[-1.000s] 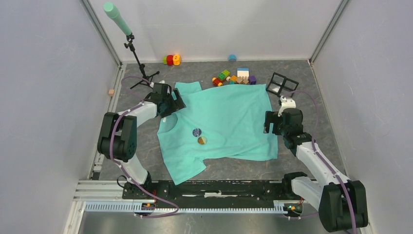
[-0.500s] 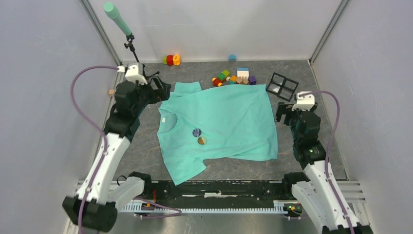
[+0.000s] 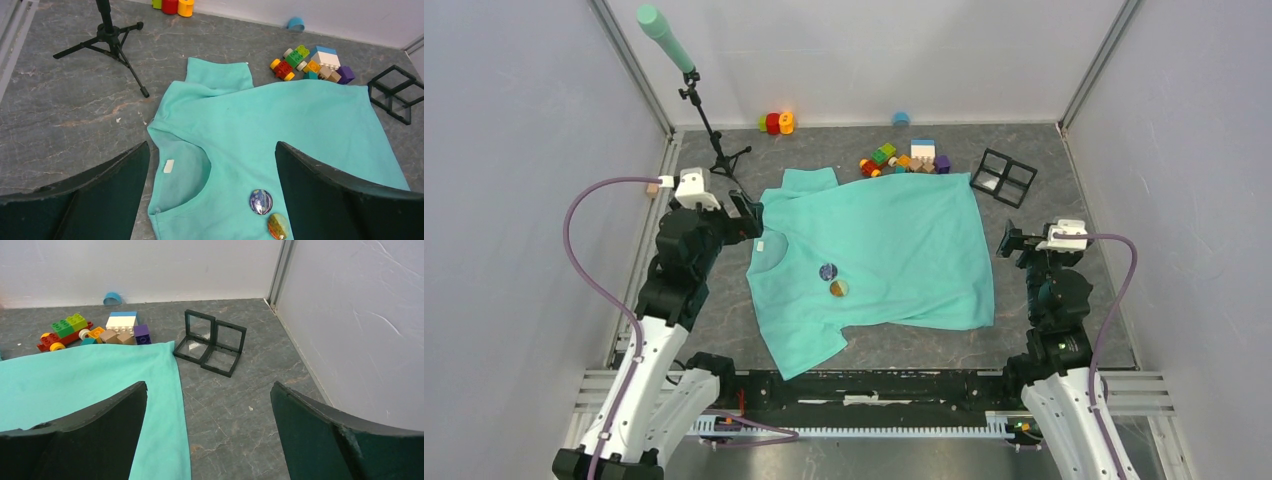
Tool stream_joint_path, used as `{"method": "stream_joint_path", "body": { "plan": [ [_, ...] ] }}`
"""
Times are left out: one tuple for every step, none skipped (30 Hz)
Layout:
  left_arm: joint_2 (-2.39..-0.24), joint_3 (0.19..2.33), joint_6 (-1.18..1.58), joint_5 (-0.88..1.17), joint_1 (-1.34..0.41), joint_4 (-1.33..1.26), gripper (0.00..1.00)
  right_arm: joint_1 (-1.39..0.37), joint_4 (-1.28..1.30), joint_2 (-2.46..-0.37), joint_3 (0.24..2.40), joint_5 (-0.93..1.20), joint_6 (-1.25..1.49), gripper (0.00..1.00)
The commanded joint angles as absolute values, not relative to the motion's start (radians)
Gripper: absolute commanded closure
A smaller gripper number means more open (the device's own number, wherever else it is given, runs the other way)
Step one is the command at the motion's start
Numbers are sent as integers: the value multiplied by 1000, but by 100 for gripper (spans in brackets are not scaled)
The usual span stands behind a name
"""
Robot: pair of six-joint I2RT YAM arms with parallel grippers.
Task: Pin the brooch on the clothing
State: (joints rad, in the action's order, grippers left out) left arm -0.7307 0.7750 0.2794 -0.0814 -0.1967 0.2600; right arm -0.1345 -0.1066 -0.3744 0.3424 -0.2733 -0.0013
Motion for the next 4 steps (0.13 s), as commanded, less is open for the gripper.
{"method": "stream_joint_path", "body": {
  "plan": [
    [-723, 793, 227, -109, -192, 239, 0, -130, -143, -376, 358, -304, -15, 2],
    [-720, 792, 226, -111, -192, 239, 0, -129, -144, -378, 358, -303, -13, 2],
    [-718, 790, 225, -116, -192, 239, 0, -130, -146, -378, 357, -300, -11, 2],
    [-716, 791, 224, -125, -192, 240, 0, -130, -148, -380, 357, -295, -8, 2]
  ]
}}
